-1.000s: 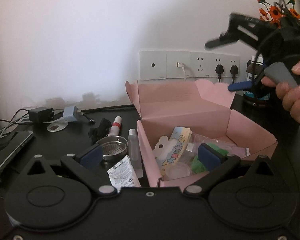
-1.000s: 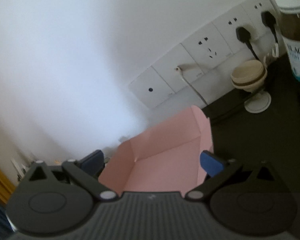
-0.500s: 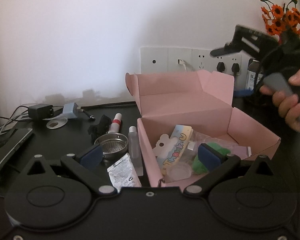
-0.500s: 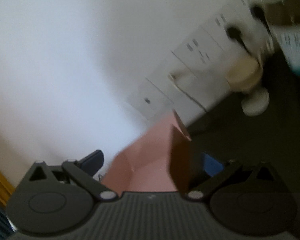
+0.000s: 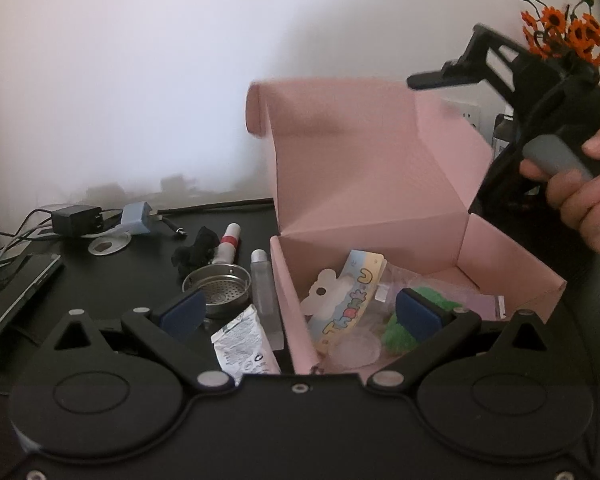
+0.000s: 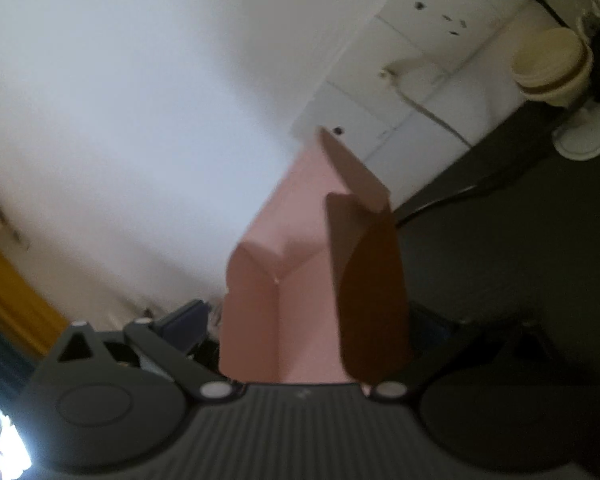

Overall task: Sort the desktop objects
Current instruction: 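Push the pink box lid down closed with the right tool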

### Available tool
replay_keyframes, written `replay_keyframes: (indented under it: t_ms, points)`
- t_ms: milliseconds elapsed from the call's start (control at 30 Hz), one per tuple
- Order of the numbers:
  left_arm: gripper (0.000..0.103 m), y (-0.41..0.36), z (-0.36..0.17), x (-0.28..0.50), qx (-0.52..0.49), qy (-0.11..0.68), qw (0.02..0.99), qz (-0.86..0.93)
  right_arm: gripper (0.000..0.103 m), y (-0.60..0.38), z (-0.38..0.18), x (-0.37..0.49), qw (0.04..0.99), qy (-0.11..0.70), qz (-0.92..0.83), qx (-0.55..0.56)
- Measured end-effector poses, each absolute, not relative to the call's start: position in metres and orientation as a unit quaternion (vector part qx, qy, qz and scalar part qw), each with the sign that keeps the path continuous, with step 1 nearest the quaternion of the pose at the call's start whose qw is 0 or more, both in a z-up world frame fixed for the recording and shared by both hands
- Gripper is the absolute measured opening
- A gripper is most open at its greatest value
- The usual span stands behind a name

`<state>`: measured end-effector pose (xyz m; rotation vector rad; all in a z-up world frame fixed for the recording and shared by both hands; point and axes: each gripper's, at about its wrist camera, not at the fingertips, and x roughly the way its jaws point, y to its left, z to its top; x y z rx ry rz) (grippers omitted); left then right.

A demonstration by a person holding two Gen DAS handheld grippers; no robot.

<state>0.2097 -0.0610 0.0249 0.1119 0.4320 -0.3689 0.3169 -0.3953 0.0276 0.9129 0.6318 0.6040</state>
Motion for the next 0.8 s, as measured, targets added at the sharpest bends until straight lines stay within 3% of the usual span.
replay_keyframes:
  t_ms: [500, 800]
  points:
    - [0.103, -0.059, 0.026, 0.209, 0.055, 0.2, 0.959, -0.193, 0.102, -0.399, 0.071, 0.272, 0.826, 0.264, 0.337, 0.366]
    - [0.103, -0.044, 0.034, 0.193, 0.024, 0.082, 0.974, -0.212, 0.102, -0.387, 0.074, 0.238, 0.847, 0.263, 0.336, 0.316]
